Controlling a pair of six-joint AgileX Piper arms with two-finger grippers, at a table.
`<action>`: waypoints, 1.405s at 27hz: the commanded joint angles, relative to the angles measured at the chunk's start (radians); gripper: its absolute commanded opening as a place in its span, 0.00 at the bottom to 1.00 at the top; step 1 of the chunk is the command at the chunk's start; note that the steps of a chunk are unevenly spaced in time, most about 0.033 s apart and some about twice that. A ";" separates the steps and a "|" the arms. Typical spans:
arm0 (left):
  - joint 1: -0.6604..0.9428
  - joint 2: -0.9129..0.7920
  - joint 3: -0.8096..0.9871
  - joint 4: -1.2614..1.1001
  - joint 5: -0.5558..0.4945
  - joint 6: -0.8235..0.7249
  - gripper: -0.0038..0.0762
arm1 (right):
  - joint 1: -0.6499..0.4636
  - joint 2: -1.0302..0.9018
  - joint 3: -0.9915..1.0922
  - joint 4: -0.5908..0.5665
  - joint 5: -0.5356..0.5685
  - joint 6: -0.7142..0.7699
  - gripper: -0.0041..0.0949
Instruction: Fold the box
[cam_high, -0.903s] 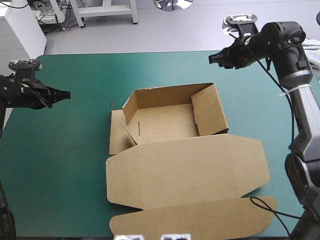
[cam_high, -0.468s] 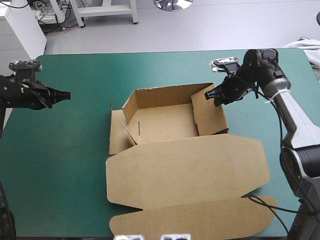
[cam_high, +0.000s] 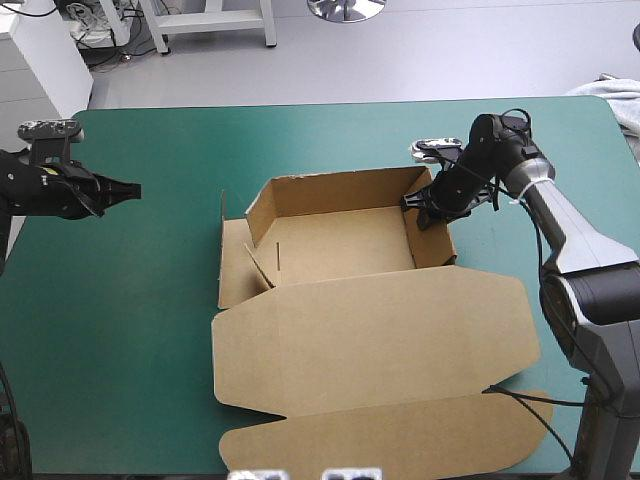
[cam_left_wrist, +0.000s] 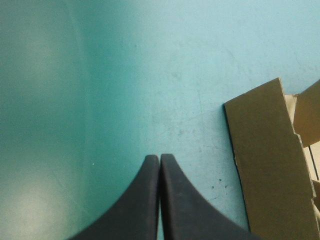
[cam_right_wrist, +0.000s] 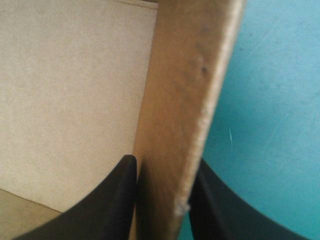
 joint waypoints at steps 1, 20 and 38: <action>0.001 -0.031 -0.032 -0.027 -0.038 -0.003 0.04 | -0.003 -0.039 -0.026 0.041 0.021 -0.014 0.26; 0.200 0.001 -0.032 -0.465 0.043 0.086 0.04 | -0.119 -0.220 -0.030 0.353 -0.026 -0.094 0.02; 0.058 0.008 -0.032 -0.996 0.242 0.287 0.04 | -0.120 -0.336 -0.030 0.438 -0.185 -0.129 0.03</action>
